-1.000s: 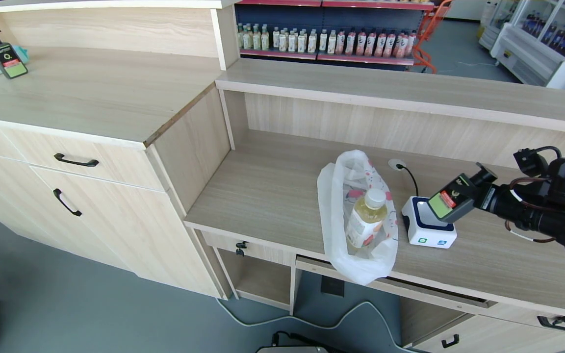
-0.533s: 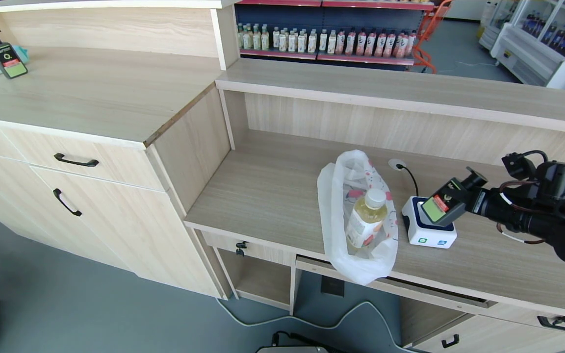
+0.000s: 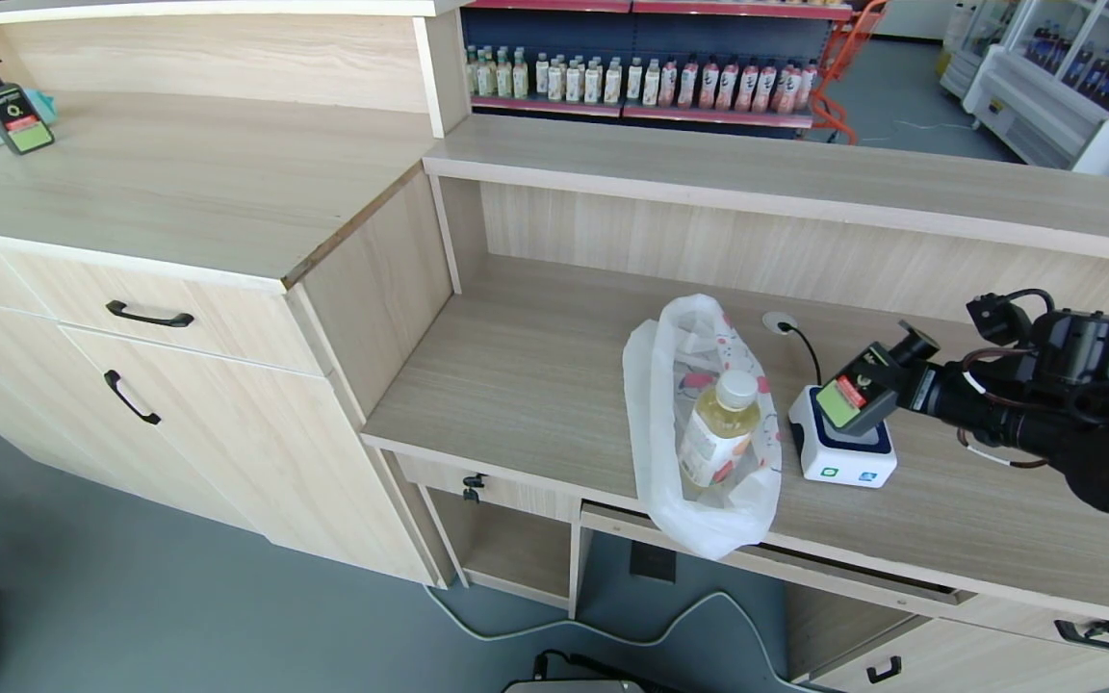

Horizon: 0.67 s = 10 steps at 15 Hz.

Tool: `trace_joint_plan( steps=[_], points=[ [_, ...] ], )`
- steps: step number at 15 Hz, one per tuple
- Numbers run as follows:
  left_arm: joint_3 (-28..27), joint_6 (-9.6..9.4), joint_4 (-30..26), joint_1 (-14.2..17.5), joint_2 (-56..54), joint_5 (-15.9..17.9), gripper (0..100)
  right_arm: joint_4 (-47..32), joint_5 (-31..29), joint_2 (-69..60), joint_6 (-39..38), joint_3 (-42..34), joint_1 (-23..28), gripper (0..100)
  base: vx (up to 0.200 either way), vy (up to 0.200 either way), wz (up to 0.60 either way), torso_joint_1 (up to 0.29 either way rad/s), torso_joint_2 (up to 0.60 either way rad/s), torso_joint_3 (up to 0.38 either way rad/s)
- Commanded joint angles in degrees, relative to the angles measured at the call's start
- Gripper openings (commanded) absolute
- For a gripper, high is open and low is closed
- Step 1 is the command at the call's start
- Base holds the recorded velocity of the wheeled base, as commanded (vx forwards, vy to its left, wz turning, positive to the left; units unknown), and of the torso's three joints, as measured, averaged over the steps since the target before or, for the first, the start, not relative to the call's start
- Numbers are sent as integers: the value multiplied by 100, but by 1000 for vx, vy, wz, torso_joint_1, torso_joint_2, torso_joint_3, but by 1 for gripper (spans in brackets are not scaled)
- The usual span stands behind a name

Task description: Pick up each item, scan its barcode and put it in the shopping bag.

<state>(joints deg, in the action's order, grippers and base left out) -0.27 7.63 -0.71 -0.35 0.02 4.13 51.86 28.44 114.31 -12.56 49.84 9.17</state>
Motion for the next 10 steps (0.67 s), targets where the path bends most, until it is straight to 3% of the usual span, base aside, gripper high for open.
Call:
trace_joint_plan(
  steps=[1, 10],
  points=[
    [0, 2, 0, 0, -2, 0, 100, 0, 4, 74, -1, 88, -55, 0, 0, 0, 0, 0, 0, 0],
    [-8, 2, 0, 0, -2, 0, 100, 0, -14, 206, 113, 149, -117, 0, 0, 0, 0, 0, 0, 0]
  ],
)
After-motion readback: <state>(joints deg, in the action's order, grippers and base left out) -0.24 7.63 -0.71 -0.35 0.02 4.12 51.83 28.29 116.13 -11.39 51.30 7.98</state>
